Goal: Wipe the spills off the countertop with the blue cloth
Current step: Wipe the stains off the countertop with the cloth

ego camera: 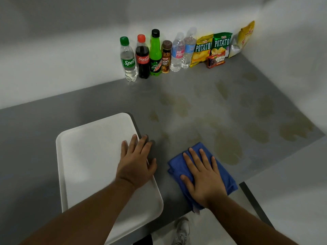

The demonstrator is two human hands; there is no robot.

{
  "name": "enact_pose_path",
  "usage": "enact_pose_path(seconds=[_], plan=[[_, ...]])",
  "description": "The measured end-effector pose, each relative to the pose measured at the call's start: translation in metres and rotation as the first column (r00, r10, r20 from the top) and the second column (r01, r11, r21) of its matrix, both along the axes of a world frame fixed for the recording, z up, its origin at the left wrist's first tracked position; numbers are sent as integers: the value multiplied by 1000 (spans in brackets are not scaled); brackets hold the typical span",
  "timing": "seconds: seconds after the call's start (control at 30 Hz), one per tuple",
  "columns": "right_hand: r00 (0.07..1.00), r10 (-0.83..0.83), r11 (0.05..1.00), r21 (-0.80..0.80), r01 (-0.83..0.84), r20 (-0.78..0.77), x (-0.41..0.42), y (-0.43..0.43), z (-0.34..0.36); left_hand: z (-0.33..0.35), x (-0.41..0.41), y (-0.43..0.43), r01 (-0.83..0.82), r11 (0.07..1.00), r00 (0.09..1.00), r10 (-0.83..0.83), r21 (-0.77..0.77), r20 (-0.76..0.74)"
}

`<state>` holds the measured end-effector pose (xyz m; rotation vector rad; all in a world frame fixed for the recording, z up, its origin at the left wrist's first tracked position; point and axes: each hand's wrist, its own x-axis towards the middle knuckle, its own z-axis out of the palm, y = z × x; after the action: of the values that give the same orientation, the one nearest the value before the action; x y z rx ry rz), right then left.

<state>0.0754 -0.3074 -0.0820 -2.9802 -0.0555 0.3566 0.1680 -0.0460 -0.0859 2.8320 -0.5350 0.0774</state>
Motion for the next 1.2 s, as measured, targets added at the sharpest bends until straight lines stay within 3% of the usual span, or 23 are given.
enact_pose_path(seconds=[0.17, 0.43, 0.73, 0.97, 1.2], plan=[[991, -129, 991, -50, 127, -28, 56, 25, 6, 2, -1, -1, -9, 1000, 1000, 9, -18, 4], [994, 106, 994, 20, -106, 9, 0, 23, -4, -2, 4, -2, -6, 999, 999, 7, -42, 35], [988, -152, 987, -48, 151, -15, 73, 41, 6, -5, 3, 1, 1, 1000, 1000, -1, 11, 19], [987, 158, 987, -6, -158, 0, 26, 26, -1, 3, 6, 4, 1, 999, 1000, 0, -32, 11], [997, -70, 996, -58, 69, -14, 89, 39, 7, 8, 30, 11, -5, 996, 993, 16, -90, 113]])
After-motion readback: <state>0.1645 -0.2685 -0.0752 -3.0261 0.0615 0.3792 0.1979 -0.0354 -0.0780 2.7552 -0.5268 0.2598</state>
